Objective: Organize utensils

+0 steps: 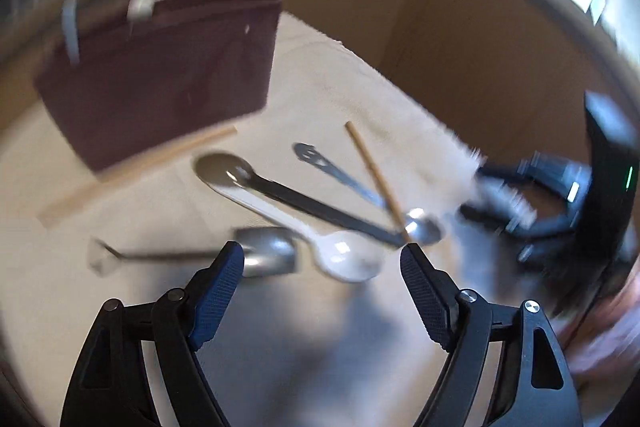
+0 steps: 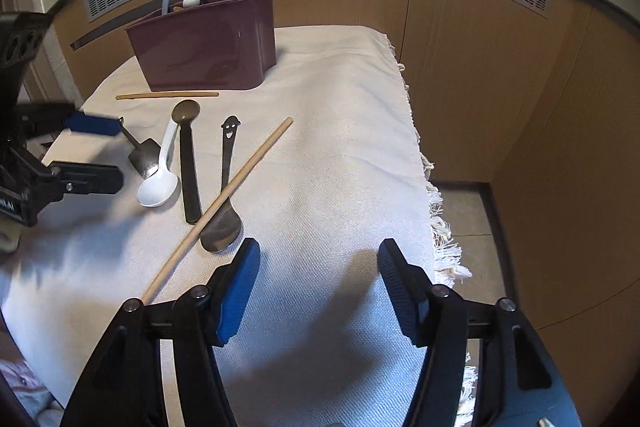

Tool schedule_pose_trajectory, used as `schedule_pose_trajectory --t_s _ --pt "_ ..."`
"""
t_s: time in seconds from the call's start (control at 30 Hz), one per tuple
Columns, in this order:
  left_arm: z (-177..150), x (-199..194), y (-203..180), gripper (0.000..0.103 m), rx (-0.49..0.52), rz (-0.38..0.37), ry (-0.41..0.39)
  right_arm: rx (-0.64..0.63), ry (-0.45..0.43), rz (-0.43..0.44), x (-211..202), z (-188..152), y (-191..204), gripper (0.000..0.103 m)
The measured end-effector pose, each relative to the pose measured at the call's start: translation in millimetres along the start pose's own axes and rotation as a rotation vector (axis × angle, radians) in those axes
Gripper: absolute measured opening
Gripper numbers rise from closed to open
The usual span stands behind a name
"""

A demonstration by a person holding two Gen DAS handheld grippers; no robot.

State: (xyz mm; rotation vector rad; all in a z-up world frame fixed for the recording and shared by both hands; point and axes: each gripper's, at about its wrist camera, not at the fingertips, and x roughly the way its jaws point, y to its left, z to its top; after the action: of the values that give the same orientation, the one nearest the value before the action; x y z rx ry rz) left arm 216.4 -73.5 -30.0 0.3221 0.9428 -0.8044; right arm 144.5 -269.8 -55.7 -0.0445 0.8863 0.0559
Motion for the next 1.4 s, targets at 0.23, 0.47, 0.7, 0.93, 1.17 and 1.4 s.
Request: schedule_pose_trajectory --t_s 0.23,0.47,0.7,0.93,1.17,1.4 --pt "4.7 27.9 17.1 0.089 0.235 0.055 0.19 -0.017 -0.006 0.026 4.0 4.8 9.7 0.066" --pt "19.1 39.7 77.4 0.089 -0.008 -0.042 0.213 0.011 -0.013 0.047 5.7 1.3 2.3 0.073" --pt "-23.7 11.9 54.6 0.093 0.03 -0.037 0.331 0.03 -0.009 0.068 10.8 3.1 -0.4 0.078" --pt "-32.9 -8.9 7.7 0.093 0.159 -0.004 0.325 0.032 -0.02 0.067 9.7 2.2 0.3 0.078" --pt "3.8 19.1 39.3 0.052 0.066 0.086 0.364 0.04 -0.045 0.077 5.0 -1.2 -1.2 0.078" --pt "19.2 16.7 58.5 0.036 0.049 0.062 0.378 0.044 -0.04 0.094 7.0 0.3 -1.6 0.078"
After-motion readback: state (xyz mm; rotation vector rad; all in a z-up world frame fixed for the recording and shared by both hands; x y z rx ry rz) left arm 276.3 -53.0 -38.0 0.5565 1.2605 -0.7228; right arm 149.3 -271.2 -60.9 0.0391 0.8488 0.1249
